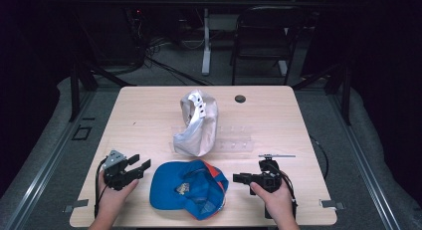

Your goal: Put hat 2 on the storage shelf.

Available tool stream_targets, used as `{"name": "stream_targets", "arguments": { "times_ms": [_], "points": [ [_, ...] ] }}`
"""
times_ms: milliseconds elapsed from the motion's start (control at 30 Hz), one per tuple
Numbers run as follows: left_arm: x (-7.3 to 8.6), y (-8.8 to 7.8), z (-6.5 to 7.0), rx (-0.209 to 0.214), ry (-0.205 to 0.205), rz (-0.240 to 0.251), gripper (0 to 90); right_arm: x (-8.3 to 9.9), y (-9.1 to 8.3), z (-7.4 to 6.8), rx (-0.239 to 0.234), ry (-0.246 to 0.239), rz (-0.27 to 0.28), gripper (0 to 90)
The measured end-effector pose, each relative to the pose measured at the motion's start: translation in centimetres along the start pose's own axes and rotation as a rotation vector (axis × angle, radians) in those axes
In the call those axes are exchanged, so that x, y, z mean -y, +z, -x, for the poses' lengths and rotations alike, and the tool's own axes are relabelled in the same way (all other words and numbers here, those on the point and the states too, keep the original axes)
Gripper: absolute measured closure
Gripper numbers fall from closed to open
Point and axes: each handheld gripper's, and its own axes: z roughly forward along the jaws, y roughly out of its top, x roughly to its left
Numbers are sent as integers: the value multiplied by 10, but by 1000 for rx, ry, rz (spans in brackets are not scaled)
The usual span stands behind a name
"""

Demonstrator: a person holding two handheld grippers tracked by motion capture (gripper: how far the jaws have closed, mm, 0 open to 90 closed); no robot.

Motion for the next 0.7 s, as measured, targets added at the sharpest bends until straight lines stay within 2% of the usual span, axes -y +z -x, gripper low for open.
{"name": "stream_targets", "arguments": {
  "times_ms": [33,100,133,267,300,367,400,433,467,500,533,567,633,700],
  "points": [
    [0,-2,-2,0,-9,5,452,0,5,-4,-15,-13,-29,593],
    [0,-2,-2,-2,-9,11,453,1,8,-7,-18,-20,-43,593],
    [-1,-4,-3,-8,-5,8,453,2,13,-12,-35,-42,-74,594],
    [-2,-1,-4,-3,-14,12,456,3,22,-19,-49,-70,-102,584],
    [-3,1,-4,0,-20,17,456,3,27,-20,-32,-83,-123,584],
    [-6,6,-3,4,-16,13,456,5,31,-19,-33,-84,-122,584],
    [-7,11,-1,9,3,4,456,8,36,-18,-6,-88,-146,587],
    [-7,11,-1,9,3,4,456,8,36,-18,-6,-88,-146,587],
    [-6,14,1,10,26,-3,456,10,36,-17,19,-97,-171,592],
    [-6,14,2,11,37,-19,457,11,37,-14,24,-92,-180,598],
    [-6,15,3,9,42,-12,459,11,36,-13,21,-83,-187,599],
    [-6,14,3,14,43,-16,460,12,37,-10,-13,-55,-177,600],
    [-7,13,3,17,36,-3,460,13,40,-7,-52,-28,-191,613],
    [-7,12,3,9,47,-3,460,15,44,-6,-64,-25,-206,615]
  ]
}}
